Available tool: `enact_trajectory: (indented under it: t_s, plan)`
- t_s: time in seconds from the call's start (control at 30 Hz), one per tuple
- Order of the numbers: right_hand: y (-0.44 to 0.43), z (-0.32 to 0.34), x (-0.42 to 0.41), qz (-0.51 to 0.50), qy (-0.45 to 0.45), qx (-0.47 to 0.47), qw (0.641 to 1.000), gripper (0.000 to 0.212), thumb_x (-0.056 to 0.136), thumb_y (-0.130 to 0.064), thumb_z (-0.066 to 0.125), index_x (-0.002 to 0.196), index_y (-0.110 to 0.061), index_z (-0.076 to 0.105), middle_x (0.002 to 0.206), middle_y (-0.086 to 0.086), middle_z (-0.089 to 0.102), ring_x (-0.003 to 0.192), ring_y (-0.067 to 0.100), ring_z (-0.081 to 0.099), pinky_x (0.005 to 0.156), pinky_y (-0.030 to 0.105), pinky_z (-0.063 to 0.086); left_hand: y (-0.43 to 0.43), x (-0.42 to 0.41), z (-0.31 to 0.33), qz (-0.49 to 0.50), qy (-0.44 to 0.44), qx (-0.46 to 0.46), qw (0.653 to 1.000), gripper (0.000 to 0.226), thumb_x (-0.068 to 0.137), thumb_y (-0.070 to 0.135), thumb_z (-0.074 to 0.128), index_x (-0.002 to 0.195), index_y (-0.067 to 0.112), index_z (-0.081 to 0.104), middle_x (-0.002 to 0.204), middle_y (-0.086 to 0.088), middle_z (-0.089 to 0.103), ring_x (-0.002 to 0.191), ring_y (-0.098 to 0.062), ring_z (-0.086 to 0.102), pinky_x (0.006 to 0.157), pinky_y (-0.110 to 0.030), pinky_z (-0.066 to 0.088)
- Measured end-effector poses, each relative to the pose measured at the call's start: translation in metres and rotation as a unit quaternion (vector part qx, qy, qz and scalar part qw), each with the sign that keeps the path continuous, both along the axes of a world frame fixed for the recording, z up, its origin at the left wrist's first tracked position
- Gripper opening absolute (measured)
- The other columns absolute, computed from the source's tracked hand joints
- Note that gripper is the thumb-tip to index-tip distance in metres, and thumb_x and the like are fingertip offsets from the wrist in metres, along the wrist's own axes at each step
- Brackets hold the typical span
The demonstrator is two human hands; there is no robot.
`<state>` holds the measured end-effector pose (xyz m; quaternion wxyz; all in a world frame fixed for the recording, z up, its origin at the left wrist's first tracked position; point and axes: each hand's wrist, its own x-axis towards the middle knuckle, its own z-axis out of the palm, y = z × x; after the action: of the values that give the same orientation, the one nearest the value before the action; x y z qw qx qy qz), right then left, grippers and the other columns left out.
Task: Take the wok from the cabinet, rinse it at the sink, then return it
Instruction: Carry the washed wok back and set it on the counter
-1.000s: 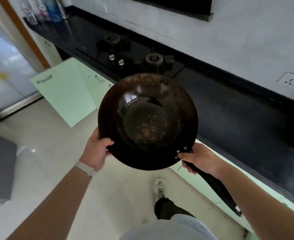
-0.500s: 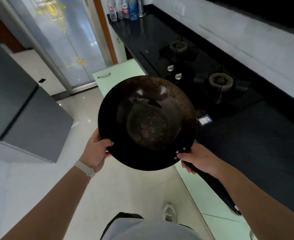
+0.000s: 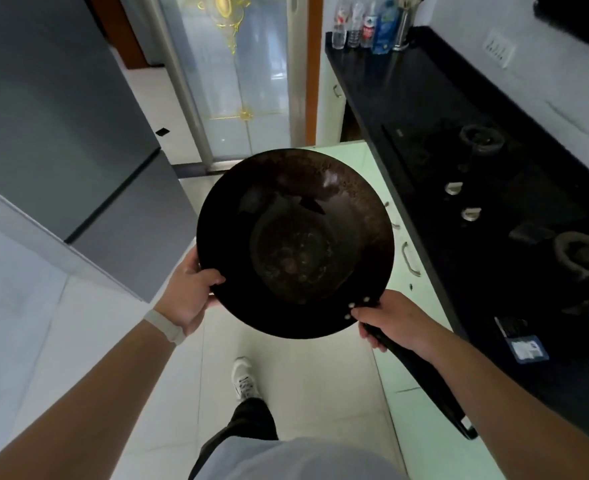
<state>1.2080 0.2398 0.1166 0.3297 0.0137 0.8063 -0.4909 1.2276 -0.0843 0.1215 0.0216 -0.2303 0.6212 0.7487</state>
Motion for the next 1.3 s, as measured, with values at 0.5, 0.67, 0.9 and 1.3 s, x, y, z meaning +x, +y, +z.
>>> enact_trajectory:
  t_s: [0.5,0.67,0.9,1.3]
  plan:
    - [-0.207,0.011,-0.187,-0.02,0.019,0.052,0.998,0.03,0.094,-0.014,0.061,0.07,0.004,0.065,0.072,0.03,0.069,0.052,0.028,0.059,0.051,0.032,0.048,-0.204,-0.194,0.001,-0.036,-0.007,0.045,0.998,0.063,0.092,-0.015,0.04,0.134,0.03,0.054,0.123,0.003,0.065,0.106,-0.023,0.066,0.074,-0.033,0.06]
    - [-0.237,0.016,-0.24,-0.012,0.019,0.053,0.998,0.033,0.095,-0.013,0.06,0.069,0.006,0.064,0.062,0.018,0.068,0.046,0.021,0.058,0.049,0.029,0.048,-0.234,-0.243,-0.003,-0.029,-0.007,0.052,0.998,0.063,0.091,-0.016,0.04,0.131,0.031,0.056,0.124,0.0,0.064,0.107,-0.025,0.065,0.073,-0.032,0.06]
    - [-0.264,-0.001,-0.332,0.002,0.003,0.05,0.999,0.032,0.094,-0.017,0.061,0.067,-0.001,0.066,0.063,0.021,0.069,0.049,0.025,0.058,0.051,0.03,0.048,-0.267,-0.326,-0.017,-0.021,-0.028,0.037,0.999,0.066,0.091,-0.015,0.041,0.143,0.025,0.047,0.132,-0.007,0.06,0.111,-0.03,0.063,0.073,-0.036,0.06]
    - [-0.283,0.009,-0.537,0.008,-0.009,0.018,1.0,0.026,0.096,-0.013,0.06,0.073,0.0,0.063,0.057,0.007,0.067,0.045,0.019,0.058,0.046,0.029,0.047,-0.28,-0.531,-0.004,0.002,-0.038,0.022,0.999,0.067,0.09,-0.016,0.039,0.143,0.025,0.046,0.133,-0.004,0.059,0.114,-0.032,0.06,0.092,-0.053,0.053]
